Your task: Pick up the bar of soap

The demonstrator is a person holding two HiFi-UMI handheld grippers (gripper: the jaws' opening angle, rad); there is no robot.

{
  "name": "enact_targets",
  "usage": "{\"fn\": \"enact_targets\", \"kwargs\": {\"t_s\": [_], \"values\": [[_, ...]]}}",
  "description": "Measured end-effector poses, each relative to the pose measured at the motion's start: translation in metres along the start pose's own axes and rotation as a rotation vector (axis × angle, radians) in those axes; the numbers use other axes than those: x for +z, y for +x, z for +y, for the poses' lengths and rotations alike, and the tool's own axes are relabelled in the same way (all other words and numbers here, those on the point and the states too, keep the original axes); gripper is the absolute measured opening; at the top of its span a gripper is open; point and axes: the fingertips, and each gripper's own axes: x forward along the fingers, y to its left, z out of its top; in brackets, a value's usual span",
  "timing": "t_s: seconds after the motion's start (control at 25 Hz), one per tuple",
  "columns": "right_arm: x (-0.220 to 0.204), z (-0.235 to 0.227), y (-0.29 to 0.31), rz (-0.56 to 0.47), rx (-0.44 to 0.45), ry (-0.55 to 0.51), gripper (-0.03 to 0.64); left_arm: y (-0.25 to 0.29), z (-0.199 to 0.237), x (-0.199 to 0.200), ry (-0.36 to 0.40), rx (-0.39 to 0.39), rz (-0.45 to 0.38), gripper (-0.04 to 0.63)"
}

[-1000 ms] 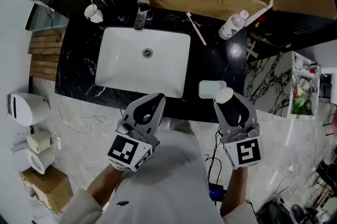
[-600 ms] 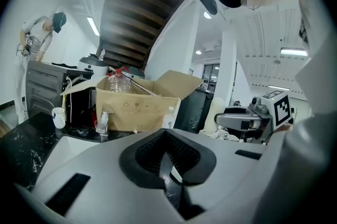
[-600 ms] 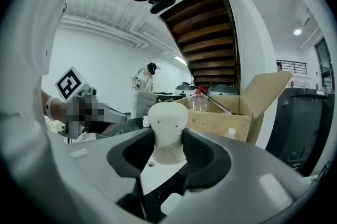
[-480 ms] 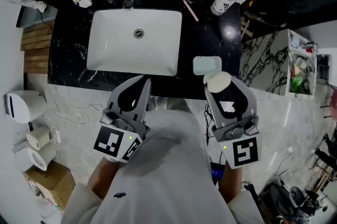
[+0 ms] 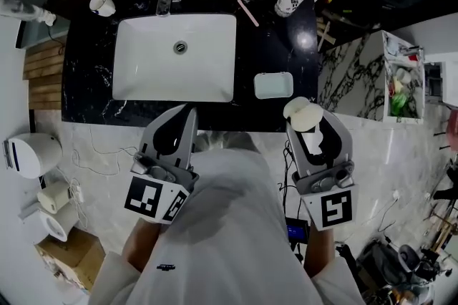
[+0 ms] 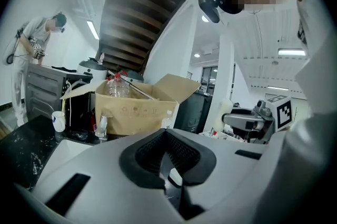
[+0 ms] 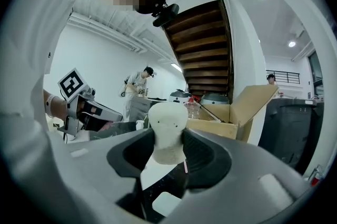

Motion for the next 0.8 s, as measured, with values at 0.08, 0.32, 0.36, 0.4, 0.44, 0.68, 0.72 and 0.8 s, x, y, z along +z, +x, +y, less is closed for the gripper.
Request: {"fn": "enact_targets", "kwargs": {"t_s": [0.08,0.32,0.36,0.4,0.44,0.68,0.72,0.8], "values": [[-0.008,0.004,-0.002,0.0,-0.013,0.021,0.184,0.002,-0.002,0.001,0.011,-0.006,-0.007,0.0],[-0.032,0.015,-0.004,0.032,-0.003,0.073,0.184,0.004,-0.003,0.001,0.018,-0.018,-0.014,0.0],[-0.035,0.015,-0.004,0.038,0.002,0.073,0.184,0.005,-0.003,0.001,0.022,-0.021,-0.013,0.0],[-0.037,0.015,-0.004,0.043,0.006,0.071,0.184,0.005,-0.003,0.001,0.026,-0.025,-0.011,0.0],[-0.039,0.014,-0.004,0.048,0.01,0.069,0.184,0.006,-0.004,0.0,0.03,-0.027,-0.01,0.0],[-0.04,0.01,0.004,0.044,0.018,0.065,0.184,0.009,-0.004,0.0,0.049,-0.033,-0.006,0.0],[-0.04,0.009,0.005,0.039,0.013,0.069,0.184,0.01,-0.005,0.0,0.053,-0.035,-0.006,0.0],[-0.039,0.009,0.005,0.032,0.004,0.083,0.184,0.009,-0.006,0.0,0.06,-0.039,-0.006,0.0]]}}
